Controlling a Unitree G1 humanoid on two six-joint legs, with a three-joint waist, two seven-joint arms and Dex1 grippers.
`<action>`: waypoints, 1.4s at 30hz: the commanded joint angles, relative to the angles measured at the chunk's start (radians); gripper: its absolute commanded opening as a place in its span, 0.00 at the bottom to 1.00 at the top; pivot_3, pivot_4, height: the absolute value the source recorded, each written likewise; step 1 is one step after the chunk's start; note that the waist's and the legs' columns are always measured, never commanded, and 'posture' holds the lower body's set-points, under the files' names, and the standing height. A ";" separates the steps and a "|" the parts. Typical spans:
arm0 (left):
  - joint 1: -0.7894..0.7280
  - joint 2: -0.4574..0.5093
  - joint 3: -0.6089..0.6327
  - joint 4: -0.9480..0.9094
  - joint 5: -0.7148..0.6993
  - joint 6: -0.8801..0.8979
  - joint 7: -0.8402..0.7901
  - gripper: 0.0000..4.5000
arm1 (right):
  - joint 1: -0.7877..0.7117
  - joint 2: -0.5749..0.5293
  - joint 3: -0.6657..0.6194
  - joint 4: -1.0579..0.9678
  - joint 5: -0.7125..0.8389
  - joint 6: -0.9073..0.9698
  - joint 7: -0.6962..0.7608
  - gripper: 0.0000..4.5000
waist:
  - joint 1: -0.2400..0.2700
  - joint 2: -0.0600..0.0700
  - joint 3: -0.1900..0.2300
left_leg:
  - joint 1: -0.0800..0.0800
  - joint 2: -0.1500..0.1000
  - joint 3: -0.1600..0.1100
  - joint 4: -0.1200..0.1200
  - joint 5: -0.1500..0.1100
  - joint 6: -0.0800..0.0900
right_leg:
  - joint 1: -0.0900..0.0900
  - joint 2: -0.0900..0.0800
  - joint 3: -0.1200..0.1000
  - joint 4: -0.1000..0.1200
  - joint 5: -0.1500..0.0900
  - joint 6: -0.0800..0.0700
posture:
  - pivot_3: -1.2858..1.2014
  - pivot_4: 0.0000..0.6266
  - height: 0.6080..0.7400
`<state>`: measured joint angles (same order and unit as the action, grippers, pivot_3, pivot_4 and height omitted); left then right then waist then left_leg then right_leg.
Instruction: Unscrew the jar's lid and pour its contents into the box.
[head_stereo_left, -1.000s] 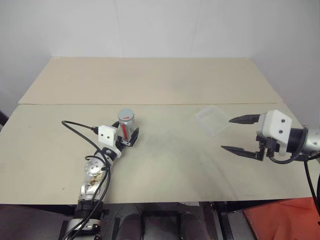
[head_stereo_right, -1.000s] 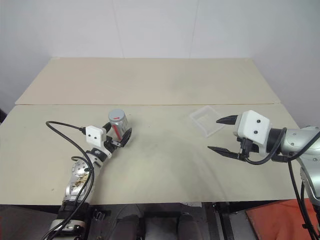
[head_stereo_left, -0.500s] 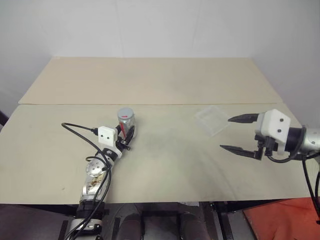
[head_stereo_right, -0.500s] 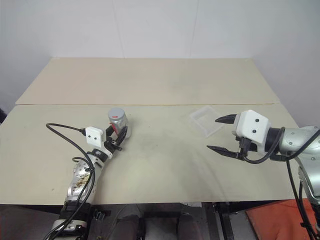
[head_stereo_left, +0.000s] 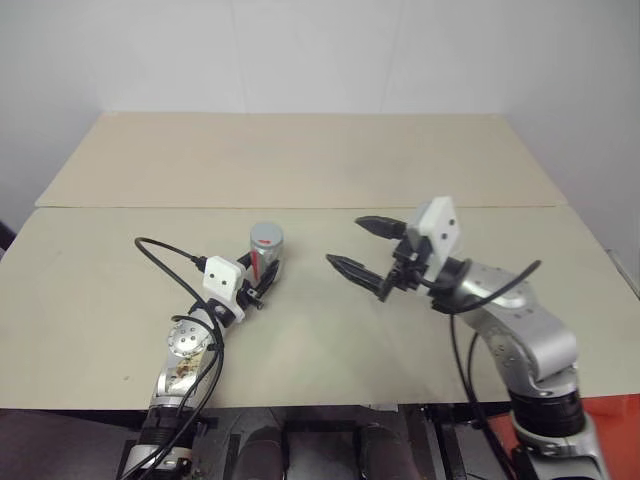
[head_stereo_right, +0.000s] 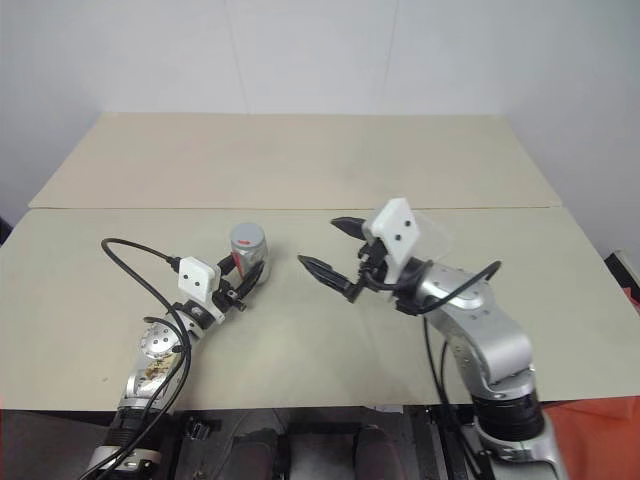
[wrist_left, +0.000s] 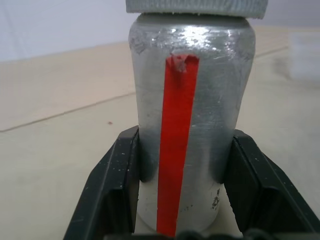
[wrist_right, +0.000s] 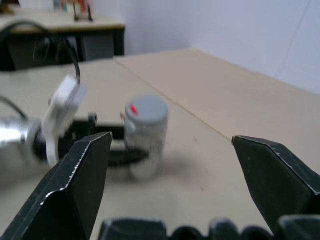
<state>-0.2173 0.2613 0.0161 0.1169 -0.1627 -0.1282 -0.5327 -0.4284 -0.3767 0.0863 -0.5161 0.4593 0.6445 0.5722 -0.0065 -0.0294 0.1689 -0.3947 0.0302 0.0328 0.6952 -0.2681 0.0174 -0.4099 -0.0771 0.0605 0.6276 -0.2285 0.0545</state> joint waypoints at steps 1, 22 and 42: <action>-0.008 -0.012 -0.033 -0.080 -0.019 -0.017 -0.026 0.45 | -0.031 0.031 0.032 -0.040 0.017 0.008 -0.021 1.00 | 0.000 0.000 0.000 | 0.000 0.000 0.000 0.000 0.000 0.000 | 0.000 0.000 0.000 0.000 0.000 0.000 | 0.52 0.24 1.00; 0.005 -0.046 -0.081 -0.148 -0.044 -0.002 -0.067 0.45 | -0.130 0.175 0.142 0.184 -0.200 -0.157 -0.089 1.00 | -0.008 0.000 0.000 | -0.009 0.001 0.004 0.000 0.001 -0.001 | -0.012 0.001 0.001 0.002 0.001 -0.001 | 0.52 0.24 1.00; -0.012 -0.035 -0.069 -0.144 -0.064 0.014 -0.078 0.45 | -0.102 0.164 0.164 0.182 -0.226 -0.162 -0.045 0.73 | -0.008 0.000 0.000 | -0.009 0.001 0.003 0.000 0.001 -0.001 | -0.012 0.001 0.001 0.002 0.001 -0.001 | 0.52 0.24 1.00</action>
<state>-0.2109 0.2269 -0.0619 0.0123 -0.2010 -0.1060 -0.6064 -0.5326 -0.2130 0.2481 -0.3055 0.2363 0.5095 0.5205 -0.0148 -0.0289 0.1686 -0.4040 0.0307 0.0363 0.6954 -0.2674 0.0166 -0.4223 -0.0759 0.0611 0.6299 -0.2276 0.0540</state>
